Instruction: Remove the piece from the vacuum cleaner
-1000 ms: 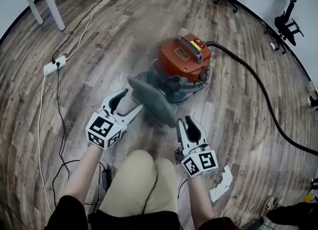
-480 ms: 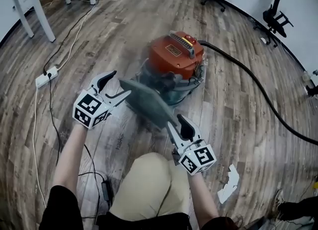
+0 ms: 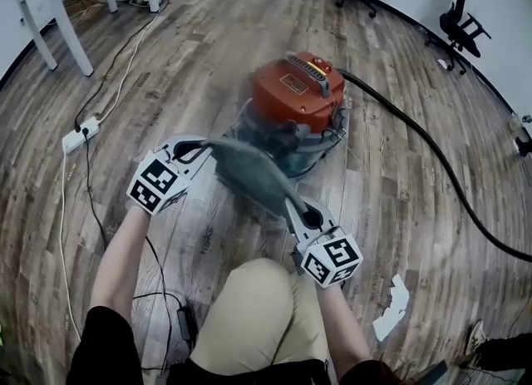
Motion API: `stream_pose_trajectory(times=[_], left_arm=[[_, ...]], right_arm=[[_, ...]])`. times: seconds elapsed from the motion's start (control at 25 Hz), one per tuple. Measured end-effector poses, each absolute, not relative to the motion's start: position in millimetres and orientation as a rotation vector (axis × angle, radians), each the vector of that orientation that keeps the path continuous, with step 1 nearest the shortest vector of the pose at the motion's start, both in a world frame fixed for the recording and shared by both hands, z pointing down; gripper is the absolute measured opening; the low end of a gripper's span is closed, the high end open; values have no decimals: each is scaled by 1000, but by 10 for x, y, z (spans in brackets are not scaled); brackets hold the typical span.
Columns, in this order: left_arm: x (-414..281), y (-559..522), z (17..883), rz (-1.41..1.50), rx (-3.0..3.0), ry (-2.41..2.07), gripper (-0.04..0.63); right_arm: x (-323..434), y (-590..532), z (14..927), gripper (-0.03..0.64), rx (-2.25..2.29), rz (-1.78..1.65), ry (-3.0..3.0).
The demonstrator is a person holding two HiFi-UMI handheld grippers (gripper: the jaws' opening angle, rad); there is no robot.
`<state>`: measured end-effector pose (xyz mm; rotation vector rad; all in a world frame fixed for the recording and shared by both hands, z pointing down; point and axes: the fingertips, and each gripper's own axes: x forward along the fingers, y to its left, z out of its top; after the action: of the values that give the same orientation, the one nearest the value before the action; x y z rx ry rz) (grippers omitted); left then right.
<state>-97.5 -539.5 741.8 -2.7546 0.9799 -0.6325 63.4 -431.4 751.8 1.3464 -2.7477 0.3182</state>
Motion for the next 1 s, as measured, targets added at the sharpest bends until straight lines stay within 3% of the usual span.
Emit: stream_pose_trajectory(times=[0.52,0.68,0.8,1.0], left_arm=[[-1129,-4829,7354,-462,-2807,1114,21],[-1122,-4550,7575,-530,-2861,1097,23],[-1197,-4492,7612,-425,-2935,1218,81],[-1278,-4434,7458,-292,-2901,1366,98]], right_arm=[[634,-4027,7414,23,1331,285,-2804],[682,-3854,7631,26,1331,331,-2758],[746,-3831,7646,195,1357,362,-2760],[848,-3728,7385,210,1397,260,-2811]])
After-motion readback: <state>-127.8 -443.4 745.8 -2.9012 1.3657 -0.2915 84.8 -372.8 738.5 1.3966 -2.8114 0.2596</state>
